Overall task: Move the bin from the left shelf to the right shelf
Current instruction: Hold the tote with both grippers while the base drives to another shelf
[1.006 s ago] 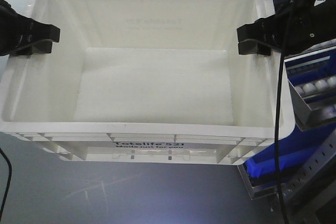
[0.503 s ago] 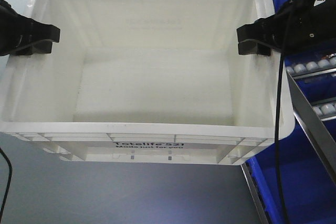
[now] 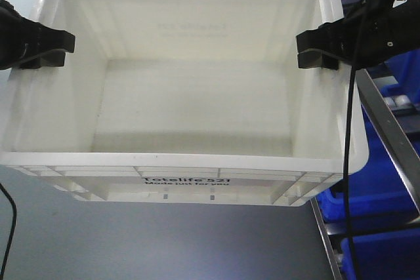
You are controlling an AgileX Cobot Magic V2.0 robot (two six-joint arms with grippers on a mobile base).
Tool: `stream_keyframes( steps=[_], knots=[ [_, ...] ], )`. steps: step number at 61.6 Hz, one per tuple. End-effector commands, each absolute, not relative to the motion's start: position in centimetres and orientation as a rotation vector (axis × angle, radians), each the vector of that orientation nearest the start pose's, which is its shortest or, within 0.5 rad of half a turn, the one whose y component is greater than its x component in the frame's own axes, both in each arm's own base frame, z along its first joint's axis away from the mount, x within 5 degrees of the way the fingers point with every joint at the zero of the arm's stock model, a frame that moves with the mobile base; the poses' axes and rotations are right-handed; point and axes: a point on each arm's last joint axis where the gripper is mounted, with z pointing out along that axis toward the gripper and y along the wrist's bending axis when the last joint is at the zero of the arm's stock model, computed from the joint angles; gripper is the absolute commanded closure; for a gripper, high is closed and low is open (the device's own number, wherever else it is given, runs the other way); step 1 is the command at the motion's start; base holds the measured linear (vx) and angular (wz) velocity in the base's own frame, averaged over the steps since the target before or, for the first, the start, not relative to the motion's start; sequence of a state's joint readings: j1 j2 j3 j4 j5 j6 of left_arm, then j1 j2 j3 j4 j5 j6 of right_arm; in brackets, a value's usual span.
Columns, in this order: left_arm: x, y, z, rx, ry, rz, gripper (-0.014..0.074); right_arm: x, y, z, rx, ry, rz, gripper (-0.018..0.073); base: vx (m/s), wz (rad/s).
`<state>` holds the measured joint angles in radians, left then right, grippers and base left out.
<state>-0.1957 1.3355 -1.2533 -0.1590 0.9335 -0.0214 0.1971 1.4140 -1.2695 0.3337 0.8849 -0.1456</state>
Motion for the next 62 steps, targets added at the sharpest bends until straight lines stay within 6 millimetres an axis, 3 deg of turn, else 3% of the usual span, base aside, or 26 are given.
stream_keyframes(
  steps=[1, 62],
  knots=[
    [26.53, -6.76, 38.89, 0.157, 2.317, -0.333, 0.0601, 28.62, 7.99, 37.63, -0.268, 2.306, 0.431, 0.0564, 0.42, 0.22],
    [26.52, -6.76, 38.88, 0.158, 2.318, -0.333, 0.0601, 28.62, 7.99, 37.63, -0.268, 2.306, 0.431, 0.0564, 0.45, 0.09]
  ],
)
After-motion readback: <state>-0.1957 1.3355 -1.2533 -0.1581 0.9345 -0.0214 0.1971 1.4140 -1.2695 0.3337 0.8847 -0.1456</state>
